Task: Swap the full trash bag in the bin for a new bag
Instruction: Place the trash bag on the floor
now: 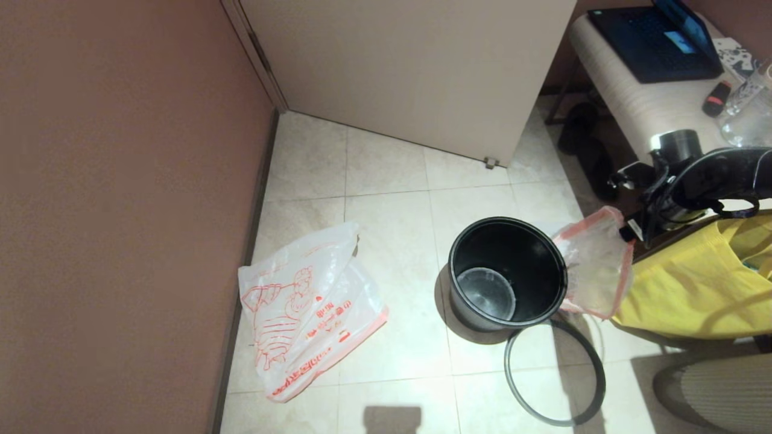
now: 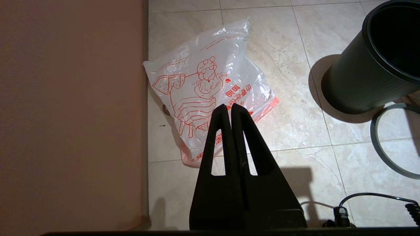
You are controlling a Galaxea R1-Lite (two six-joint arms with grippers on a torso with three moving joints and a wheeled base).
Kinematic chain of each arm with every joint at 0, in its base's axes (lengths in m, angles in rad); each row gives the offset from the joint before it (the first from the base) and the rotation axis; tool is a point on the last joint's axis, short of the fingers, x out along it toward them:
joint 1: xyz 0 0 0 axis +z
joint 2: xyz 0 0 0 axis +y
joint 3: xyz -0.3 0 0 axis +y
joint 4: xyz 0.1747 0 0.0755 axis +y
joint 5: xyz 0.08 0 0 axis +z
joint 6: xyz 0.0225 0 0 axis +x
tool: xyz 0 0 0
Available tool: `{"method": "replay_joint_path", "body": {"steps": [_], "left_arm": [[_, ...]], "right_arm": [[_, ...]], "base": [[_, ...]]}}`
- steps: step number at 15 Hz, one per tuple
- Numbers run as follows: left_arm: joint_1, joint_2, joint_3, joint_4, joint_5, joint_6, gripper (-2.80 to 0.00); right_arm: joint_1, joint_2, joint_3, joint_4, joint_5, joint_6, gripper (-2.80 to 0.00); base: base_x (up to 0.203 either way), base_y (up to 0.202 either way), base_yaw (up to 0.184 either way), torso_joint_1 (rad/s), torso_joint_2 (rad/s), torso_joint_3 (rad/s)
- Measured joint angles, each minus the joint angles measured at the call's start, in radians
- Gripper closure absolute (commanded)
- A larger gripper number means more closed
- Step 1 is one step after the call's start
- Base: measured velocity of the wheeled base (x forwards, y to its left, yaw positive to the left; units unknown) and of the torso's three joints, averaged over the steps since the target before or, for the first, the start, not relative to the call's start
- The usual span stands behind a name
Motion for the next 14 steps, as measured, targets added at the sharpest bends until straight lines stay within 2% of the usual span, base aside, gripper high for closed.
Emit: {"method": "replay_joint_path", "body": {"steps": [2, 6, 7, 8, 10, 12, 14], "left_arm": [[0.000, 0.000, 0.000, 0.000, 0.000, 0.000, 0.00], [0.000, 0.000, 0.000, 0.000, 0.000, 0.000, 0.00], [0.000, 0.000, 0.000, 0.000, 0.000, 0.000, 0.00], [0.000, 0.000, 0.000, 0.000, 0.000, 0.000, 0.00], [0.000, 0.000, 0.000, 0.000, 0.000, 0.000, 0.00], [0.000, 0.000, 0.000, 0.000, 0.000, 0.001, 0.00], [0.000, 0.000, 0.000, 0.000, 0.000, 0.000, 0.00]], "right_arm": [[0.021, -0.045, 0.025, -0.001, -0.041, 0.008, -2.80], [0.098, -0.111, 0.051, 0.000, -0.321, 0.038, -2.80], [0.121, -0.135, 0.054, 0.004, -0.356, 0.039, -2.80], [0.149, -0.164, 0.056, 0.008, -0.360, 0.041, -2.80], [0.179, -0.213, 0.062, 0.053, -0.312, 0.059, -2.80], [0.184, -0.228, 0.071, 0.141, -0.293, 0.136, -2.80], [0.184, -0.208, 0.071, 0.200, -0.201, 0.239, -2.80]], "base": [[0.000, 0.000, 0.000, 0.000, 0.00, 0.000], [0.000, 0.000, 0.000, 0.000, 0.00, 0.000], [0.000, 0.000, 0.000, 0.000, 0.00, 0.000], [0.000, 0.000, 0.000, 0.000, 0.00, 0.000], [0.000, 0.000, 0.000, 0.000, 0.00, 0.000], [0.000, 0.000, 0.000, 0.000, 0.00, 0.000], [0.000, 0.000, 0.000, 0.000, 0.00, 0.000]]}}
